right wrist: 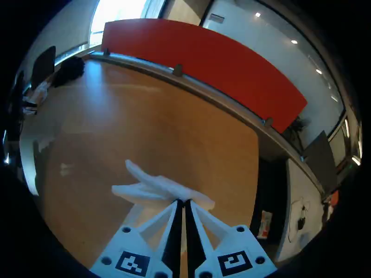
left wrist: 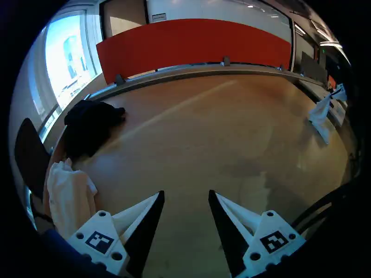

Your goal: Fold towel

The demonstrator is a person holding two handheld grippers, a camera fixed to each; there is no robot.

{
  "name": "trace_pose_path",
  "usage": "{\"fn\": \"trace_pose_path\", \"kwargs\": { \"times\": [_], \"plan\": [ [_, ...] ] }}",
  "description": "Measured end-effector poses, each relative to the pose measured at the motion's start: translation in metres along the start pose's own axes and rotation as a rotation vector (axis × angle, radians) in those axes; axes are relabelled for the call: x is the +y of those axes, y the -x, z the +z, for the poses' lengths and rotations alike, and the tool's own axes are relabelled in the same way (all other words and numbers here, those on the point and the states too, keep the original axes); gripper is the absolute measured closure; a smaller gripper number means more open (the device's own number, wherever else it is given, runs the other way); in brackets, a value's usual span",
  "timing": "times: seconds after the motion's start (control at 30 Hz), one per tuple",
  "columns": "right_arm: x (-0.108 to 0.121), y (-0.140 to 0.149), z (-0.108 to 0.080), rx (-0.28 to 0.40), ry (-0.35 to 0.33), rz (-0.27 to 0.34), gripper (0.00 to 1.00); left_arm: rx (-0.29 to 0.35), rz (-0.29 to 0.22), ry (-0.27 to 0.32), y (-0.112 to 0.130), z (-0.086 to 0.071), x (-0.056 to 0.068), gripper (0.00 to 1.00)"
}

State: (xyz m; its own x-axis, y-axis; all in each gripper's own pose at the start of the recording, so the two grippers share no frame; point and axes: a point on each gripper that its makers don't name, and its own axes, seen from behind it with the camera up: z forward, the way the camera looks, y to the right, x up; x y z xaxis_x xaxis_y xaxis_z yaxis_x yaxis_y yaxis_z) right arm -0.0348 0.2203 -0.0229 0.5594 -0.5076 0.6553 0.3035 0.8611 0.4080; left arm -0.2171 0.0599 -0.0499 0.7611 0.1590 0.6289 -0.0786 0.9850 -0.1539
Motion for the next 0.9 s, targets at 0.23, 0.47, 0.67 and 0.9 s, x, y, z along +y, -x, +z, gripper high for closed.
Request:
{"fn": "trace_pose_path", "kwargs": {
  "times": [0.23, 0.47, 0.67, 0.9],
  "plan": [
    [0.001, 0.027, 0.000, -0.037, 0.007, 0.028, 0.95, -0.001, 0.010, 0.003, 0.000, 0.001, 0.001, 0.30],
    [0.005, 0.045, -0.001, -0.073, 0.023, 0.030, 0.95, -0.001, 0.016, 0.002, -0.001, 0.000, 0.000, 0.30],
    [0.007, 0.067, 0.001, -0.124, 0.037, 0.043, 0.95, -0.002, 0.016, -0.001, 0.000, 0.000, -0.002, 0.30],
    [0.007, 0.096, 0.006, -0.190, 0.054, 0.078, 0.95, -0.004, 0.021, -0.003, 0.000, 0.000, -0.003, 0.30]
  ]
}}
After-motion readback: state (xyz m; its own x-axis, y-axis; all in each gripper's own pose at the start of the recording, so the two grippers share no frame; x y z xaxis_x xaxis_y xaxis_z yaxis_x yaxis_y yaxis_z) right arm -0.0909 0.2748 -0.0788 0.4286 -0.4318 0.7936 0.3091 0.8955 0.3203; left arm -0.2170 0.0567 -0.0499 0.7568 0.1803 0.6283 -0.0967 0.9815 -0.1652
